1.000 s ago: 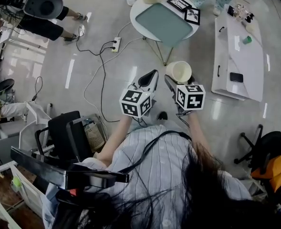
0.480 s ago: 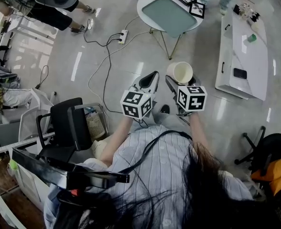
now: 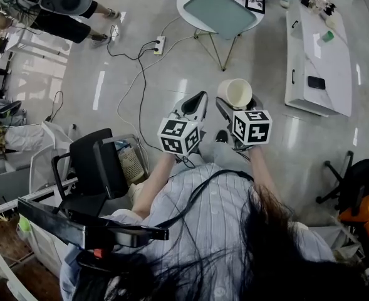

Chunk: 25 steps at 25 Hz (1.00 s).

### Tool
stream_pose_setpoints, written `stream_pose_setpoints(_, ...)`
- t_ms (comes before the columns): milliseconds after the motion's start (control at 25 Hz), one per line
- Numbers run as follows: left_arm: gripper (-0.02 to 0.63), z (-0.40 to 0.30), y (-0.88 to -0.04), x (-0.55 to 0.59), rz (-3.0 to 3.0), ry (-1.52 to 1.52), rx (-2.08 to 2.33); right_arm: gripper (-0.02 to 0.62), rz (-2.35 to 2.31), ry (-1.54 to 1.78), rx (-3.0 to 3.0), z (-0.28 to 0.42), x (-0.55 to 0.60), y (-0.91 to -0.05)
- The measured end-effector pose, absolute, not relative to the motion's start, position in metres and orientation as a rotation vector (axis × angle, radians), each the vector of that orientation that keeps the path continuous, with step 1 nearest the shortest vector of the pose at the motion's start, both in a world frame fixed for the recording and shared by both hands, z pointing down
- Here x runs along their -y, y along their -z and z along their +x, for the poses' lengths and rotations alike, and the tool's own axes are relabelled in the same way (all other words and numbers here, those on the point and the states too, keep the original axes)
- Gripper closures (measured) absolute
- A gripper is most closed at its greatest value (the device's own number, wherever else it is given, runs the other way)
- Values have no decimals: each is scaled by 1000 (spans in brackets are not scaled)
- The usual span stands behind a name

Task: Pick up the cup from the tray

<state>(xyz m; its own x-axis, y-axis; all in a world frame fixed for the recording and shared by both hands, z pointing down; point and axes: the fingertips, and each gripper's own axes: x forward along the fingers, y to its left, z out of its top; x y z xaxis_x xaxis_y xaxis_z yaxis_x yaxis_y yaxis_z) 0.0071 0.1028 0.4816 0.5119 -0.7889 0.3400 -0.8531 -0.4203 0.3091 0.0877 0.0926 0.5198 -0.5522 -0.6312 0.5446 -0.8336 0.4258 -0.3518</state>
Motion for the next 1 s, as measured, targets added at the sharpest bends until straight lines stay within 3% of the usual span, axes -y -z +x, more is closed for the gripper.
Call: stream_pose_setpoints(1000,591,-68,-474,-150,2335,-127,1327,195,1259,-810,2352,8,-151,-505)
